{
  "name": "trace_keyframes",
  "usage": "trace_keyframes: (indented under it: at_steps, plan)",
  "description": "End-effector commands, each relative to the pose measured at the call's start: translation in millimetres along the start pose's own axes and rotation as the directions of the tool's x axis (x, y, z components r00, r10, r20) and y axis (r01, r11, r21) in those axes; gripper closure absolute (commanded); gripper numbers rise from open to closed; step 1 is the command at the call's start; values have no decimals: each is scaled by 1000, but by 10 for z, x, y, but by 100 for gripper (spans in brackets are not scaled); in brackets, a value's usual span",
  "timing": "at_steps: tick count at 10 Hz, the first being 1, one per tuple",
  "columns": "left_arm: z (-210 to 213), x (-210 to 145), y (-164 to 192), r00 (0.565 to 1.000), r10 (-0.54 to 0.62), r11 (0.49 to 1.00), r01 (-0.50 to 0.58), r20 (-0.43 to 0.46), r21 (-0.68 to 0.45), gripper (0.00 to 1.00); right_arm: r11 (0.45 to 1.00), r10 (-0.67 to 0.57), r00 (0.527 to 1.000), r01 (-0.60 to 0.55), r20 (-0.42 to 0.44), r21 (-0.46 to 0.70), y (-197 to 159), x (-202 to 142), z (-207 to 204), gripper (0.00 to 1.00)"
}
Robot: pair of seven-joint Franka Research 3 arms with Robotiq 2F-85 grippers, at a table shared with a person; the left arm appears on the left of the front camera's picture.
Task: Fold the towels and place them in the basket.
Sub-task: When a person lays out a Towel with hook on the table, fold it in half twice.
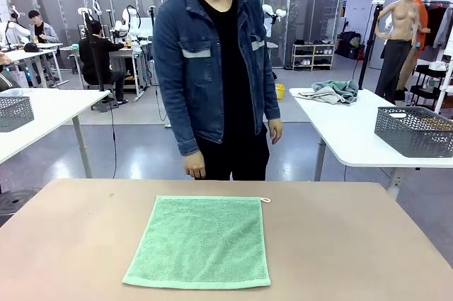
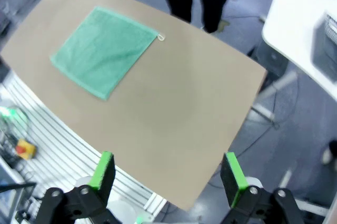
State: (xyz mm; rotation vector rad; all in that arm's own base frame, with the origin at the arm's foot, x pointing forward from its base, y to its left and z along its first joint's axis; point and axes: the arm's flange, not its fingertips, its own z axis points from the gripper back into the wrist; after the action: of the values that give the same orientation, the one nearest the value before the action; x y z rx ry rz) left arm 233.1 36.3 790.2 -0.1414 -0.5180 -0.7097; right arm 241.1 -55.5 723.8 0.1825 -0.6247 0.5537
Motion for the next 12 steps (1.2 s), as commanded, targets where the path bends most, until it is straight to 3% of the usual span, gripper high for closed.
trace_keyframes:
  at_steps: [1,3,5,6,8,9,12]
  plan:
    - [-81,93,-397,956,-291,955,292,-31,42,0,958,286,958,-286,-22,-2,390,172,-122,0]
    - [-349,165,-754,861,-505,855,509,-62,100,0,850,527,845,-525,-93,49,828,269,-440,0]
    - [-918,216,-980,730,-676,726,684,-102,76,0,749,662,727,-653,-181,117,1116,287,-922,0]
    - [-1169,211,-1055,691,-714,691,722,-114,46,0,692,722,665,-698,-191,187,1316,267,-1181,0]
    - [-1646,173,-1160,649,-746,656,755,-148,1,0,601,799,566,-756,-201,260,1634,126,-1562,0]
    - [-1825,146,-1206,630,-760,642,766,-161,-28,0,587,809,544,-768,-222,257,1724,54,-1708,0]
    - [-1960,108,-1237,635,-755,650,758,-165,-57,0,587,809,544,-761,-222,277,1785,1,-1796,0]
